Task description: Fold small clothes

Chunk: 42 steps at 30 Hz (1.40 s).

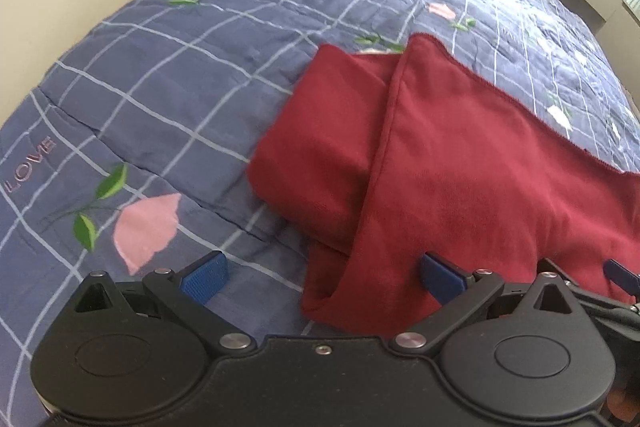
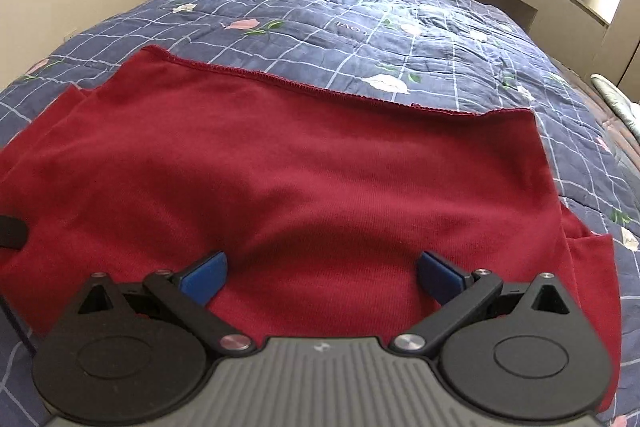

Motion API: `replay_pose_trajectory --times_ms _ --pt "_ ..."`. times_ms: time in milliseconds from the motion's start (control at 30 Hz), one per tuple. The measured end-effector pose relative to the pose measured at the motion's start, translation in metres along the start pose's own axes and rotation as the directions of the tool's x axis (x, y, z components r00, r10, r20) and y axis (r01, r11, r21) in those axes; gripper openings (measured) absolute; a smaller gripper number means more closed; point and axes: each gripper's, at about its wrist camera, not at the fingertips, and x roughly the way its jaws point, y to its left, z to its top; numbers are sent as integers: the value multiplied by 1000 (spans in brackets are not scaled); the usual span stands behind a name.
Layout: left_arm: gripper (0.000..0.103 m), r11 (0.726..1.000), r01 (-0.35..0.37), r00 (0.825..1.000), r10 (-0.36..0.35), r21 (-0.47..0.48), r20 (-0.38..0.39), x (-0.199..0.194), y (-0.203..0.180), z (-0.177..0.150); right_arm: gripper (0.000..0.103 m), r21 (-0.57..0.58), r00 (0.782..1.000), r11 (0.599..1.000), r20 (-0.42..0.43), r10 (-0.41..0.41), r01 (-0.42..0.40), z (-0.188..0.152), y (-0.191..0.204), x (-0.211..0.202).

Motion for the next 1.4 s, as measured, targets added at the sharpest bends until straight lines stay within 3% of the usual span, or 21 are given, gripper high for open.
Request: replay_pose_trajectory --times_ms 800,1400 --pt "103 999 -31 1000 31 35 3 12 -5 1 103 19 1000 1000 -31 -1 2 3 1 1" --pt "103 997 -75 997 75 24 2 15 -13 2 103 14 991 999 -123 51 -50 17 -7 8"
